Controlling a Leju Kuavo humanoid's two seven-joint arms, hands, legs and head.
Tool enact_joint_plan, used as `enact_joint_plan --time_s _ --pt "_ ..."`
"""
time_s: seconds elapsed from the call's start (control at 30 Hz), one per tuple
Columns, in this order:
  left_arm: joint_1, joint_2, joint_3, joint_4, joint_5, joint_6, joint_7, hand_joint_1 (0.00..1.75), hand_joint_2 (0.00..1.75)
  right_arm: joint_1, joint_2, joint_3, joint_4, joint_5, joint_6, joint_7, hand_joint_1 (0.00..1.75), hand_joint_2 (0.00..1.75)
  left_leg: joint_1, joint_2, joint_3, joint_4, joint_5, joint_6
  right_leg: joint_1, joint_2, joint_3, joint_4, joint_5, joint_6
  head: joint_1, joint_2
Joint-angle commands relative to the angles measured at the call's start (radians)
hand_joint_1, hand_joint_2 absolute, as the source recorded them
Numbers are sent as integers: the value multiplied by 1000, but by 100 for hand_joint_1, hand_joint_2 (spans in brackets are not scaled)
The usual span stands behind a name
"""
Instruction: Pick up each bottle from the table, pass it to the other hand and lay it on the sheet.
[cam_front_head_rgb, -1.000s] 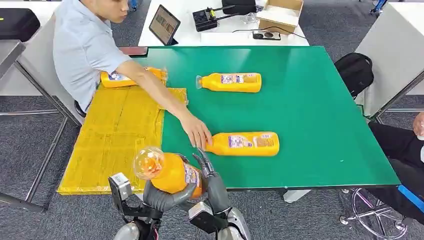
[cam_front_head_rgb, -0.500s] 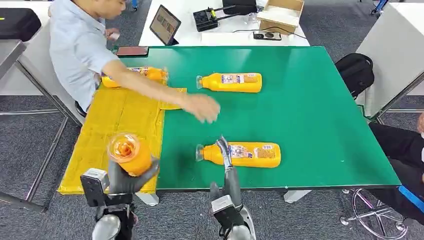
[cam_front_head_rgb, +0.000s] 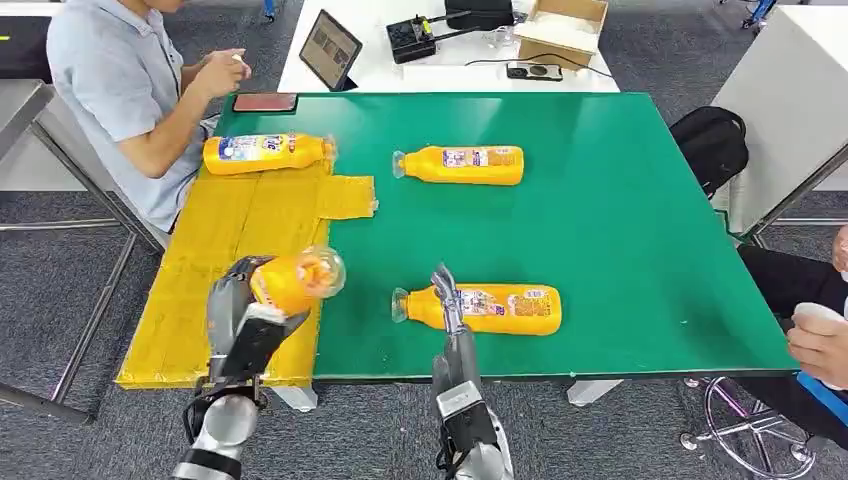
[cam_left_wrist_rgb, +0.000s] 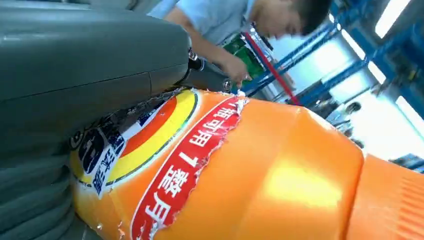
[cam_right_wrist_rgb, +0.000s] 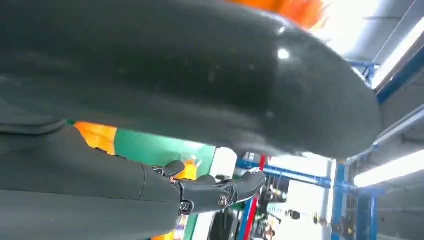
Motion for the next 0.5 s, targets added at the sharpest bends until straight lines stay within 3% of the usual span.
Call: enact_joint_plan --time_s 0.03,0.33,0.5 --pt "-187 136 -59 346 -375 12 159 175 175 -49 19 -37 132 -1 68 -33 0 0 0 -1 6 -3 0 1 1 -3 6 -3 0 -4 0 0" --pt "-376 157 -116 609 -628 -210 422 175 175 -58 39 -57 164 2 109 -27 0 0 0 -2 1 -1 1 1 1 -3 2 -1 0 -2 0 0" --pt "-445 143 -53 706 -581 -230 440 175 175 -79 51 -53 185 0 128 -26 0 0 0 -1 3 -1 1 1 1 -2 4 -1 0 -3 1 0"
